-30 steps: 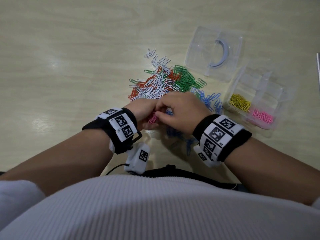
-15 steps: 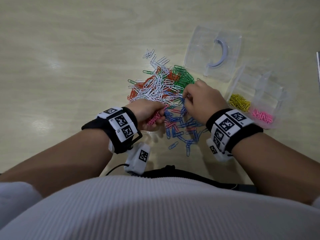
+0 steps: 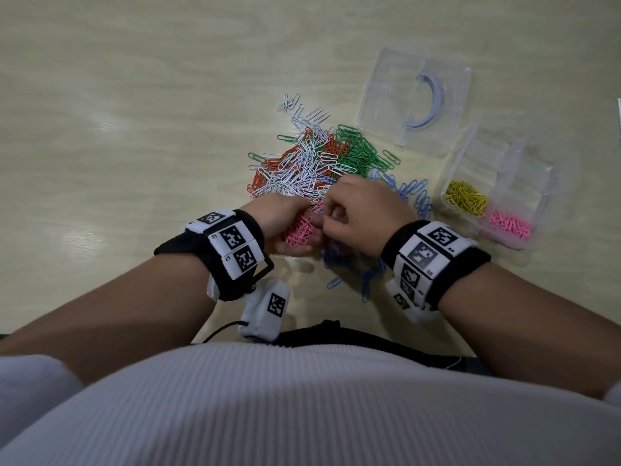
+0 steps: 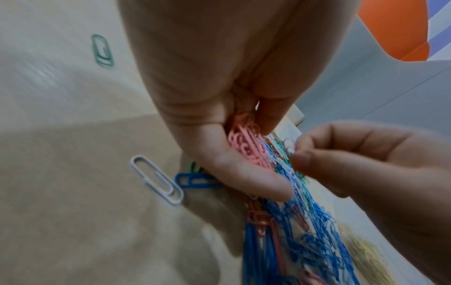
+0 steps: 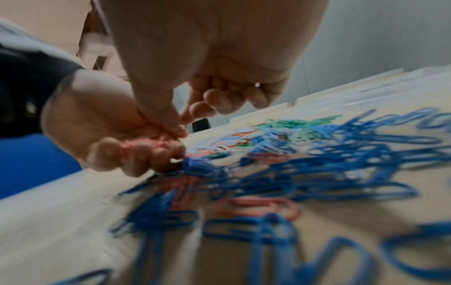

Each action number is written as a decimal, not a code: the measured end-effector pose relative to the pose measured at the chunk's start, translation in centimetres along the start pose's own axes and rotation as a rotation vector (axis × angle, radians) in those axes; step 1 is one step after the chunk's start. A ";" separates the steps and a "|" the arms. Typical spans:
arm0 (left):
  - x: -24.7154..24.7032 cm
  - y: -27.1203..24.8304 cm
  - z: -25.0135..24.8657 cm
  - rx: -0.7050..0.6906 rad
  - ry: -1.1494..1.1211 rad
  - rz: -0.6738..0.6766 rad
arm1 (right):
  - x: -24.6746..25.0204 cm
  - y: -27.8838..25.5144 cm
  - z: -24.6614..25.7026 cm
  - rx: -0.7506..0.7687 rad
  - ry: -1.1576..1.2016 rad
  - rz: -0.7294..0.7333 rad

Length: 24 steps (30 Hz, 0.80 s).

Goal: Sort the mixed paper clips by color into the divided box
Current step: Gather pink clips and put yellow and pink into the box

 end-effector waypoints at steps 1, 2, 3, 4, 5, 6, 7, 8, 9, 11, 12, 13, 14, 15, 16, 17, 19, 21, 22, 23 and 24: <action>0.1 0.0 -0.1 -0.014 -0.004 -0.017 | -0.1 -0.2 0.9 0.050 0.031 0.004; 0.1 -0.1 -0.1 -0.020 -0.011 -0.025 | -0.2 -0.4 1.6 0.089 0.029 0.006; 0.2 -0.1 -0.1 -0.016 -0.019 -0.017 | -0.4 -0.4 1.9 0.101 0.021 -0.004; 0.1 -0.2 0.1 -0.003 -0.028 0.003 | -0.3 -0.2 1.7 0.080 0.023 -0.029; 0.1 -0.3 0.3 0.013 -0.036 0.023 | 0.0 0.0 1.3 0.041 0.035 -0.061; 0.2 -0.4 0.4 0.026 -0.040 0.032 | 0.1 0.3 0.6 0.002 0.032 -0.079; 0.4 -0.5 0.5 0.035 -0.039 0.028 | 0.0 0.6 0.0 -0.031 -0.017 -0.068; 0.6 -0.6 0.6 0.038 -0.030 0.020 | -0.4 0.9 -0.6 -0.060 -0.100 -0.036; 0.9 -0.7 0.7 0.036 -0.016 0.014 | -0.6 1.1 -1.2 -0.081 -0.182 -0.008; 1.0 -0.9 0.7 0.027 -0.005 0.015 | -0.4 1.2 -1.8 -0.098 -0.244 -0.012; 1.0 -0.9 0.6 0.021 -0.004 0.018 | -0.2 1.3 -1.8 -0.094 -0.235 -0.026; 1.1 -1.0 0.6 0.014 0.000 0.018 | -0.2 1.3 -1.6 -0.081 -0.223 -0.026; 1.2 -1.0 0.6 0.012 0.006 0.015 | -0.4 1.3 -1.4 -0.067 -0.221 -0.004; 1.2 -1.0 0.6 0.011 0.014 0.015 | -0.7 1.4 -1.1 -0.049 -0.233 0.027; 1.1 -1.0 0.6 0.013 0.017 0.018 | -1.1 1.4 -0.8 -0.035 -0.251 0.054; 1.1 -1.1 0.5 0.016 0.019 0.022 | -1.3 1.5 -0.6 -0.027 -0.263 0.062; 1.1 -1.2 0.5 0.016 0.031 0.019 | -1.2 1.7 -0.5 -0.022 -0.269 0.044; 1.2 -1.2 0.4 0.012 0.048 0.006 | -1.0 1.7 -0.6 -0.025 -0.278 0.029; 1.2 -1.2 0.5 0.012 0.051 0.003 | -0.8 1.7 -0.7 -0.028 -0.277 0.025; 1.3 -1.2 0.5 0.013 0.051 0.003 | -0.6 1.6 -0.8 -0.029 -0.269 0.015; 1.3 -1.2 0.5 0.016 0.045 0.003 | -0.4 1.5 -0.8 -0.031 -0.258 0.000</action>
Point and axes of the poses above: each hand's wrist, its own y-axis towards the middle knuckle, its own x-axis out of the back of the hand, z = x × y, the point moved 8 cm from there along y, towards the middle knuckle, and after that the axes turned 3 degrees about -x, right-handed, at the moved point
